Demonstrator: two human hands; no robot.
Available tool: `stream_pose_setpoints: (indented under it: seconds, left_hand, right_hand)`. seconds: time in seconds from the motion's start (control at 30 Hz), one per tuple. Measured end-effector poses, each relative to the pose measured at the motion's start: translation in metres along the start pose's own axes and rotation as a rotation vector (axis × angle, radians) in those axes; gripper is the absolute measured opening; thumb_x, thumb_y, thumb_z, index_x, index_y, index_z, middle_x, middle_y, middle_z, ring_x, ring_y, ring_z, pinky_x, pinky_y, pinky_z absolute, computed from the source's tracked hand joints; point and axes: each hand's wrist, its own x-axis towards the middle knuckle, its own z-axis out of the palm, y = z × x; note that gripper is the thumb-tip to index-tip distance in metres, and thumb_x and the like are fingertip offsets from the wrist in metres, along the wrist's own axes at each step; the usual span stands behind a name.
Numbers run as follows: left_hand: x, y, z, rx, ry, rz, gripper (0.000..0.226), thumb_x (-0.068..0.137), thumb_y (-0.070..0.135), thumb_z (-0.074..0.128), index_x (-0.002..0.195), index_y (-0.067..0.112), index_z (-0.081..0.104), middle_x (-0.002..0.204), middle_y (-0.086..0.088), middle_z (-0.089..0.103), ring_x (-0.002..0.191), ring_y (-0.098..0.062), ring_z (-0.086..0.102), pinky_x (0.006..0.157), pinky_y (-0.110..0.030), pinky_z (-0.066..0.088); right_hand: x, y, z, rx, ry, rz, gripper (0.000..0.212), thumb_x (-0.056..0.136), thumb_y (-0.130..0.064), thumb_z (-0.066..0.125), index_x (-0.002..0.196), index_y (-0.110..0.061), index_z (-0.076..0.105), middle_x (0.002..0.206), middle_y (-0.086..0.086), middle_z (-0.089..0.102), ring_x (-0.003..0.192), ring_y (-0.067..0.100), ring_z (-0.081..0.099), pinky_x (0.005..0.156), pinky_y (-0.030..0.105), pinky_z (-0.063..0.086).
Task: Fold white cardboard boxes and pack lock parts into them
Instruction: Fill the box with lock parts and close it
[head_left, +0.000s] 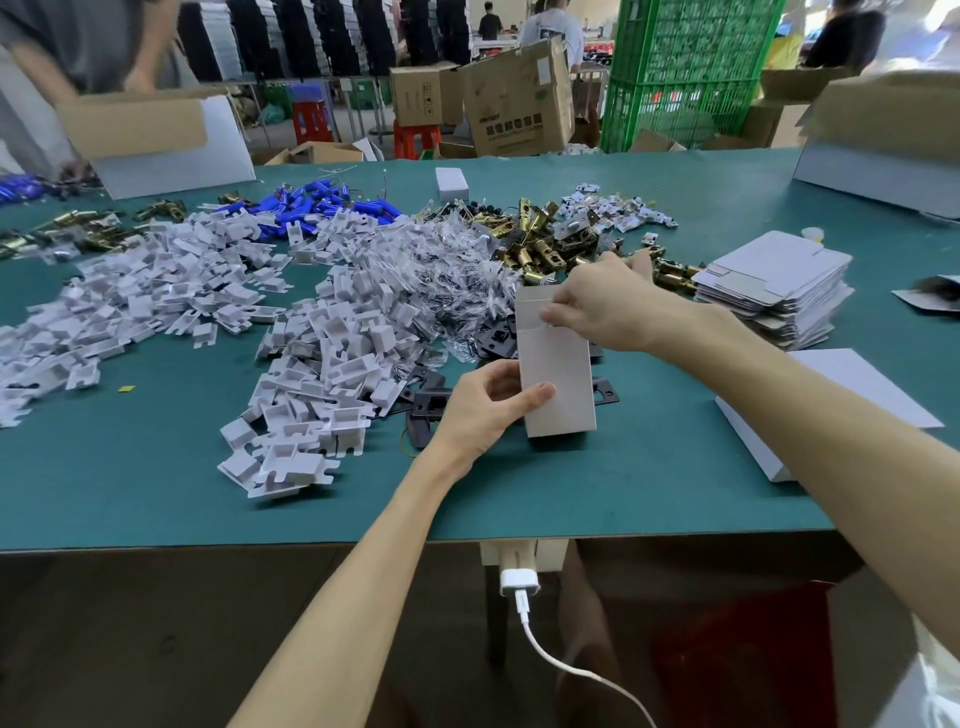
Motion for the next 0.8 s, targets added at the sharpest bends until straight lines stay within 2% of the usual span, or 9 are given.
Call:
stream_pose_setpoints:
  seconds: [0.07, 0.2, 0.33, 0.43, 0.5, 0.57, 0.63, 0.7, 0.8]
  left_hand:
    - [0.000, 0.000, 0.000, -0.007, -0.001, 0.001, 0.039, 0.089, 0.019, 0.082, 0.123, 0.007, 0.071, 0.115, -0.002, 0.079, 0.106, -0.015, 0.074, 0.088, -0.024, 0.059]
    - [-0.001, 0.001, 0.000, -0.013, -0.004, 0.000, 0.038, 0.089, 0.019, 0.082, 0.122, 0.006, 0.071, 0.114, -0.002, 0.079, 0.106, -0.014, 0.075, 0.086, -0.022, 0.058]
    - [-0.002, 0.002, 0.000, -0.028, -0.013, 0.001, 0.033, 0.089, 0.017, 0.082, 0.119, 0.008, 0.072, 0.112, 0.000, 0.079, 0.105, -0.013, 0.075, 0.085, -0.021, 0.057]
    - [-0.002, 0.002, 0.000, -0.024, -0.017, 0.006, 0.033, 0.089, 0.017, 0.082, 0.119, 0.008, 0.072, 0.111, 0.000, 0.079, 0.105, -0.013, 0.075, 0.084, -0.020, 0.057]
    - [-0.002, 0.003, 0.000, -0.025, -0.012, 0.012, 0.033, 0.088, 0.017, 0.082, 0.119, 0.007, 0.072, 0.111, -0.001, 0.079, 0.104, -0.014, 0.075, 0.085, -0.021, 0.057]
    - [-0.002, 0.002, 0.000, -0.032, -0.005, 0.018, 0.031, 0.088, 0.017, 0.082, 0.117, 0.008, 0.073, 0.111, -0.002, 0.080, 0.104, -0.015, 0.075, 0.085, -0.022, 0.058]
    - [-0.002, 0.002, -0.001, -0.036, 0.005, 0.024, 0.029, 0.088, 0.017, 0.083, 0.114, 0.009, 0.073, 0.109, -0.001, 0.080, 0.102, -0.015, 0.075, 0.085, -0.023, 0.058]
    - [-0.002, 0.002, -0.001, -0.038, 0.015, 0.027, 0.029, 0.087, 0.018, 0.084, 0.113, 0.008, 0.073, 0.108, -0.002, 0.080, 0.101, -0.016, 0.076, 0.083, -0.023, 0.059]
    - [-0.002, 0.002, -0.002, -0.040, 0.029, 0.029, 0.031, 0.087, 0.017, 0.084, 0.115, 0.011, 0.071, 0.107, -0.005, 0.080, 0.099, -0.017, 0.076, 0.082, -0.025, 0.060]
  right_hand:
    - [-0.002, 0.000, 0.000, -0.002, -0.002, -0.012, 0.042, 0.104, -0.045, 0.051, 0.076, -0.019, 0.067, 0.072, -0.001, 0.056, 0.100, 0.027, 0.037, 0.102, 0.051, 0.024]
    - [-0.009, -0.006, -0.001, -0.049, 0.034, -0.059, 0.019, 0.103, -0.046, 0.051, 0.102, -0.031, 0.061, 0.094, -0.002, 0.066, 0.112, 0.025, 0.044, 0.104, 0.049, 0.022]
    - [-0.014, -0.012, 0.003, -0.071, -0.011, -0.070, 0.029, 0.100, -0.050, 0.053, 0.101, -0.023, 0.064, 0.094, -0.003, 0.066, 0.114, 0.024, 0.046, 0.109, 0.051, 0.021]
    - [-0.017, -0.013, 0.003, -0.013, 0.023, -0.078, 0.022, 0.098, -0.043, 0.057, 0.098, -0.022, 0.064, 0.089, -0.007, 0.066, 0.107, 0.022, 0.054, 0.105, 0.046, 0.021]
    - [-0.021, -0.011, 0.003, 0.081, 0.038, -0.088, 0.016, 0.097, -0.040, 0.060, 0.098, -0.025, 0.063, 0.093, -0.009, 0.069, 0.104, 0.020, 0.059, 0.098, 0.040, 0.022]
    - [-0.024, -0.004, 0.009, 0.170, 0.107, -0.101, 0.012, 0.096, -0.034, 0.064, 0.103, -0.024, 0.064, 0.104, -0.007, 0.065, 0.111, 0.021, 0.056, 0.094, 0.037, 0.024]
    - [-0.030, 0.003, 0.020, 0.287, 0.225, -0.089, 0.028, 0.093, -0.026, 0.071, 0.119, -0.019, 0.061, 0.120, 0.001, 0.055, 0.119, 0.024, 0.048, 0.097, 0.036, 0.031]
    - [-0.037, 0.005, 0.031, 0.532, 0.297, 0.005, 0.050, 0.090, -0.020, 0.076, 0.133, -0.015, 0.052, 0.129, 0.008, 0.046, 0.115, 0.023, 0.053, 0.099, 0.028, 0.040]
    - [-0.047, 0.006, 0.051, 0.941, 0.208, 0.210, 0.061, 0.090, -0.017, 0.077, 0.142, -0.017, 0.044, 0.129, 0.010, 0.053, 0.105, 0.025, 0.066, 0.088, 0.042, 0.059]
